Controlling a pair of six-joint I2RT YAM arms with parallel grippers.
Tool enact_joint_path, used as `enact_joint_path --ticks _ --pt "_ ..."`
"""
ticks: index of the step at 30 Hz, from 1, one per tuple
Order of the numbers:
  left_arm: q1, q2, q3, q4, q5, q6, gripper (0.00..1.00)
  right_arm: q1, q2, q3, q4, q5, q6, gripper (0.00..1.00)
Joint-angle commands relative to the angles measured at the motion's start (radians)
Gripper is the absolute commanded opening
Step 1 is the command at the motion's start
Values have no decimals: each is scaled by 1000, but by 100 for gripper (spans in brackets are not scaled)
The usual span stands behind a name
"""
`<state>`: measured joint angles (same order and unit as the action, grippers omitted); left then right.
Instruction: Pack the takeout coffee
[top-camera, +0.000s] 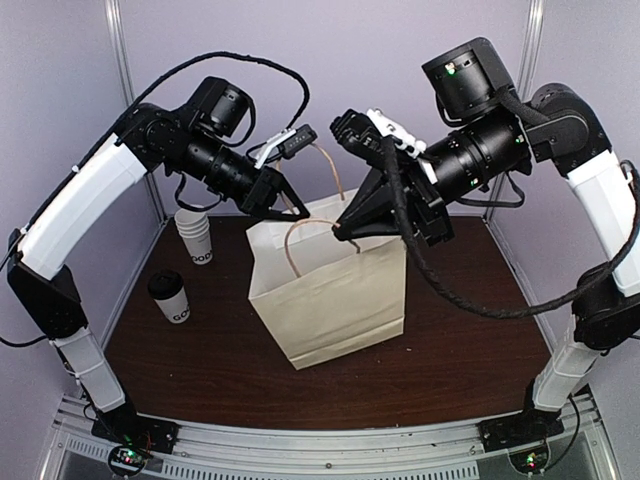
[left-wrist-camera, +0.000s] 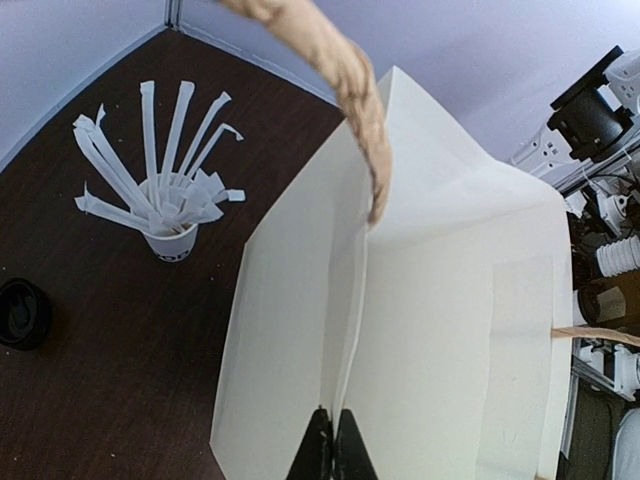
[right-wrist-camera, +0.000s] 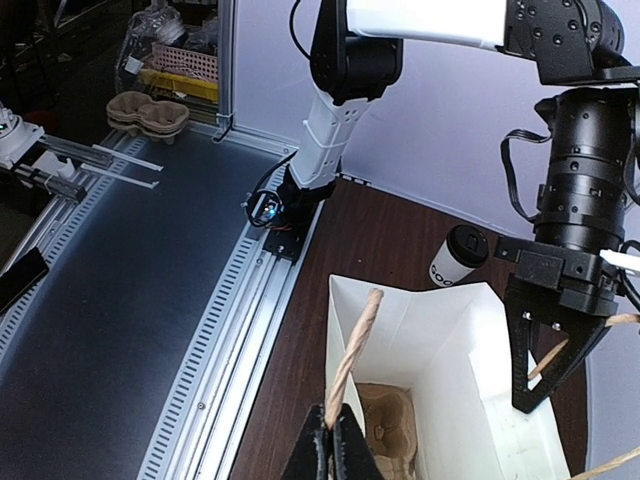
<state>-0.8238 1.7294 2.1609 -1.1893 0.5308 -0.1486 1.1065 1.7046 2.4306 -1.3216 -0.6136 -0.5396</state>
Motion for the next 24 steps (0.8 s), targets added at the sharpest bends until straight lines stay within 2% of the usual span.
enact_joint_path --ticks 1,5,6,7,9,11,13,14,15,17,21,24 --pt "-17 -26 -32 20 38 -41 0 7 -10 9 -42 -57 -8 4" --pt "-16 -23 -50 20 24 -33 0 7 -5 -3 -52 -41 -20 4" --pt "-17 -19 -55 19 20 -31 0 7 -5 -4 -53 -41 -20 7" --pt "-17 -12 -60 17 11 -29 13 7 -6 -5 -54 -36 -22 16" --pt "-16 3 -68 5 -52 -19 45 4 -10 -10 -55 -9 -25 36" --pt "-17 4 -105 34 -187 -32 74 -14 -23 -19 -56 19 -34 54" --pt "-17 3 -134 65 -254 -41 81 -50 -41 -25 -49 32 -29 69" --pt "-17 5 -134 74 -265 -44 93 -84 -50 -27 -47 19 -25 73" --pt "-17 4 -130 84 -254 -44 97 -111 -59 -28 -43 -10 -19 77" --pt "-22 -4 -127 108 -226 -41 98 -162 -80 -32 -41 -47 -7 80" --pt "-50 -49 -177 162 -217 20 98 -241 -124 -79 -45 -66 -5 82" --pt "-68 -101 -285 261 -186 67 98 -318 -162 -138 -40 -97 -1 82"
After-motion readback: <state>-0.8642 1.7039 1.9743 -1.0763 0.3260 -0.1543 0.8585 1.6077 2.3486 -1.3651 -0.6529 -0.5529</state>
